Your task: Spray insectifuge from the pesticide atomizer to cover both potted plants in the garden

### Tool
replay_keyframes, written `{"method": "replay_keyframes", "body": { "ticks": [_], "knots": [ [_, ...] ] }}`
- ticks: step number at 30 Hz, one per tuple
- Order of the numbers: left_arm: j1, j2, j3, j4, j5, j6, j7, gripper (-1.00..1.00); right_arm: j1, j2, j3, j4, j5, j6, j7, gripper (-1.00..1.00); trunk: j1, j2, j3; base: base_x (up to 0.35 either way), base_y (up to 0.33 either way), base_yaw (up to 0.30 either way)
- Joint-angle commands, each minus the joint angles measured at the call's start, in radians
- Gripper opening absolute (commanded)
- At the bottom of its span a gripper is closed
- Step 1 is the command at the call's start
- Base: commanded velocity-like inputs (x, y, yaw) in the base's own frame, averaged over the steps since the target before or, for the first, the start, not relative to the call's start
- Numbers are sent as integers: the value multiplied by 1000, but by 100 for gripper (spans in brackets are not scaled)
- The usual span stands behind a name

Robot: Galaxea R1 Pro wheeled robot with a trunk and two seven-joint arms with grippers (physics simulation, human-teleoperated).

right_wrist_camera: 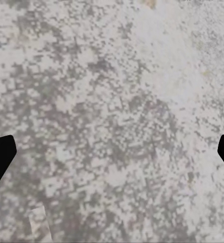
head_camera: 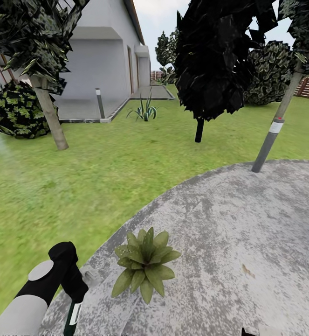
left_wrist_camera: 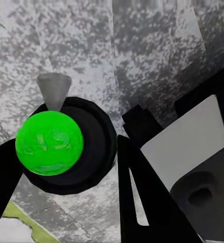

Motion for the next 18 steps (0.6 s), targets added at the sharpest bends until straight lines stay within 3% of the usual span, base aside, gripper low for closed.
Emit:
{"method": "replay_keyframes", "body": {
  "ticks": [1, 4, 9, 13, 18],
  "knots": [
    [-1, 0, 1, 0, -8, 10, -10, -100, -1, 1, -6, 2, 11, -4, -4, 100, 0, 0, -1, 0, 0, 181],
    [5, 0, 1, 1, -8, 9, -10, -100, -1, 1, -6, 2, 11, -4, -4, 100, 0, 0, -4, 0, -39, 216],
    [7, 0, 1, 2, -9, 9, -10, -100, -1, 2, -6, 2, 11, -4, -4, 100, 0, 0, -7, 0, -236, 226],
    [7, 0, 1, 2, -9, 9, -10, -100, -1, 2, -6, 2, 11, -4, -4, 100, 0, 0, -8, 22, -270, 61],
    [7, 0, 2, 2, -9, 10, -10, -100, -1, 2, -6, 2, 11, -4, -4, 100, 0, 0, -8, 195, -163, 5]
  ]
}}
